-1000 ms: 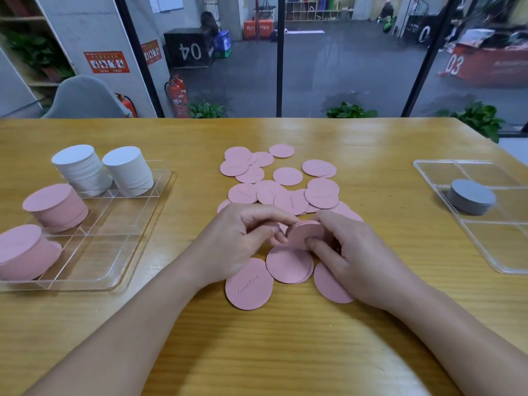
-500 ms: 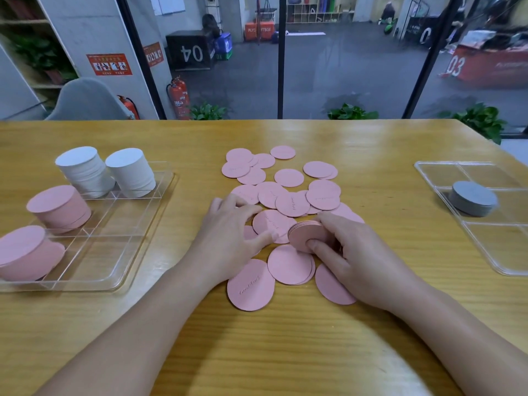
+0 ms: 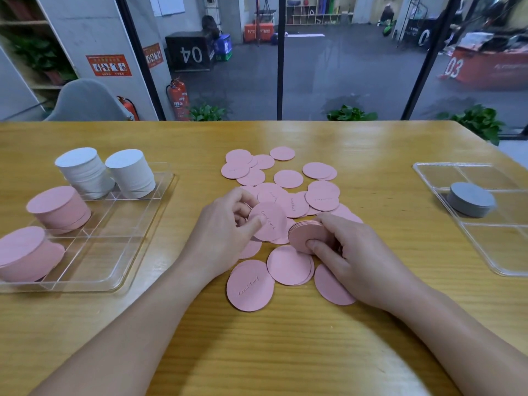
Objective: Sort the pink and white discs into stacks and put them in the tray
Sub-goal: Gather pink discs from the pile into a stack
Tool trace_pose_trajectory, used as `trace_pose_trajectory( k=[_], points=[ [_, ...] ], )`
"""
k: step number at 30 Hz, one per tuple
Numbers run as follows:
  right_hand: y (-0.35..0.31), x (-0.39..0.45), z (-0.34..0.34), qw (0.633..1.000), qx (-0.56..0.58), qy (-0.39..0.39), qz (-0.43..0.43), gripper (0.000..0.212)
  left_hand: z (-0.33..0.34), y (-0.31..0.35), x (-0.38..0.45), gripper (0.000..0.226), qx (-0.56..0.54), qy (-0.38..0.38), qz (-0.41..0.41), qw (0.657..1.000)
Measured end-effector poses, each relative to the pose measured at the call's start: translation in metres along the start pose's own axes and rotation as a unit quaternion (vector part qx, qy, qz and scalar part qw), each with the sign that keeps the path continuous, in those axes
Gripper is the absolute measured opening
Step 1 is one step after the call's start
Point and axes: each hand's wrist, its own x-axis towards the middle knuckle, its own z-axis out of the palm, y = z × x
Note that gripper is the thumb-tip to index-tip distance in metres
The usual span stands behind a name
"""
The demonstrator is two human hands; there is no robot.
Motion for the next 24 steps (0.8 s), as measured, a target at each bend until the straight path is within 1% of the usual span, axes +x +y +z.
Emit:
trace_pose_trajectory(
  k=[2,4,8,9,11,13,15,16,19,21,24],
  points=[
    [0.001,0.0,0.001,1.0,0.003,0.004,-0.001,0.023,-0.001,0.002,-0.001,0.01,-0.029,-0.007,0.011,0.999],
    [0.002,0.0,0.001,1.0,0.005,0.013,0.004,0.019,-0.002,0.002,-0.002,0.011,-0.047,-0.028,0.031,0.998],
    [0.002,0.001,-0.002,0.999,0.019,0.049,0.011,0.009,0.002,0.002,-0.005,0.009,-0.111,-0.107,0.067,0.986],
    [0.001,0.001,-0.002,0.998,0.027,0.051,0.008,0.01,0.004,0.004,-0.007,0.008,-0.117,-0.119,0.074,0.983],
    [-0.002,0.0,-0.002,0.999,0.038,0.037,-0.005,0.016,0.008,0.006,-0.01,0.014,-0.118,-0.134,0.089,0.98],
    [-0.004,-0.001,0.0,1.0,0.025,0.012,-0.014,0.011,0.01,0.008,-0.012,0.023,-0.124,-0.15,0.095,0.976],
    [-0.003,-0.001,0.001,1.0,0.015,0.002,-0.015,0.004,0.01,0.007,-0.012,0.028,-0.116,-0.154,0.101,0.976],
    [-0.002,-0.001,0.001,1.0,0.015,0.003,-0.012,0.005,0.01,0.007,-0.012,0.029,-0.108,-0.15,0.106,0.977],
    [0.002,0.001,0.001,1.0,0.008,0.015,-0.004,0.015,0.005,0.009,-0.012,0.023,-0.075,-0.142,0.114,0.98],
    [0.002,0.001,0.0,1.0,0.006,0.027,-0.001,0.017,0.001,0.012,-0.014,0.02,-0.036,-0.151,0.109,0.982],
    [0.005,0.002,-0.001,0.999,0.004,0.05,0.01,0.024,-0.004,0.012,-0.015,0.033,0.04,-0.181,0.1,0.978]
  ],
)
